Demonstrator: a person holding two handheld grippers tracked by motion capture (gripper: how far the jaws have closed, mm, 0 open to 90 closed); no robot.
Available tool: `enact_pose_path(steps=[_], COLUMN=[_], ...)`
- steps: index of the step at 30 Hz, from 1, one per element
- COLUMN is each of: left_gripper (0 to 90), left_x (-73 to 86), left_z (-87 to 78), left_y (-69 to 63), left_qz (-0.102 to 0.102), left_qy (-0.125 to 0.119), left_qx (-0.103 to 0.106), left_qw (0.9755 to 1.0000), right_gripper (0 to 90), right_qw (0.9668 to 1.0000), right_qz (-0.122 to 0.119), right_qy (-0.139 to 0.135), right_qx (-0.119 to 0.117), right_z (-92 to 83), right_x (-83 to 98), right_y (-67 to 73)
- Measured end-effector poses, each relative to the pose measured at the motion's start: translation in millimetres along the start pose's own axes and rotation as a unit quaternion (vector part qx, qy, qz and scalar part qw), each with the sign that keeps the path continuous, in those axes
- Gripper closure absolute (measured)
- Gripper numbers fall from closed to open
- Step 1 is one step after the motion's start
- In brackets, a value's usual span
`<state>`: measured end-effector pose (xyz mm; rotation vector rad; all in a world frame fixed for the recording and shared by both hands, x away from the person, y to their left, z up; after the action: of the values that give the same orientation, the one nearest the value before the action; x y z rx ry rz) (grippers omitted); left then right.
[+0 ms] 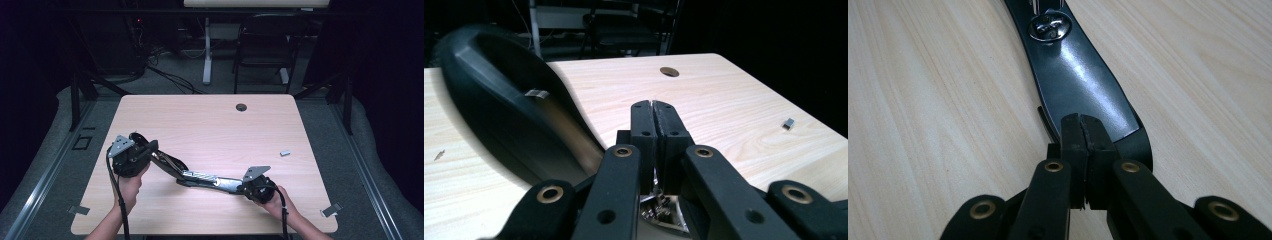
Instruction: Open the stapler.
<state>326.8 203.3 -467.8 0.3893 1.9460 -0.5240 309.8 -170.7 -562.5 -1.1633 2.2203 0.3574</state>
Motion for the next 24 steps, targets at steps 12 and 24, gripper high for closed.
enact_pose_path(steps=[12,24], left_gripper=[61.1,20.9], left_x=[-1.6,12.3], left_z=[0.7,-6.6], left_y=[-23.1,-39.1], left_qz=[0.042,0.075], left_qy=[0.029,0.069], left_qx=[0.051,0.131], left_qw=[0.9974,0.9862], right_gripper=[85.6,54.6], right_qw=[1.0000,0.9989], right_qz=[-0.004,-0.030], right_qy=[0.002,0.031], right_qx=[0.003,0.021], right_z=[-0.1,-9.4], right_x=[-0.9,-4.1], right_y=[0.5,-5.7])
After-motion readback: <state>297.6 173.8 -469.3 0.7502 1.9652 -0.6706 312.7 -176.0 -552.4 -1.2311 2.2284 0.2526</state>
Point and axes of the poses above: each handheld gripper's, and its own axes: z roughly forward along the jaws, x roughly out of its underside, y roughly to its left, the point moved 1 cm from there along z, roughly forward along the jaws, and after that the axes turned 1 degree about x, right-handed, at the moved point
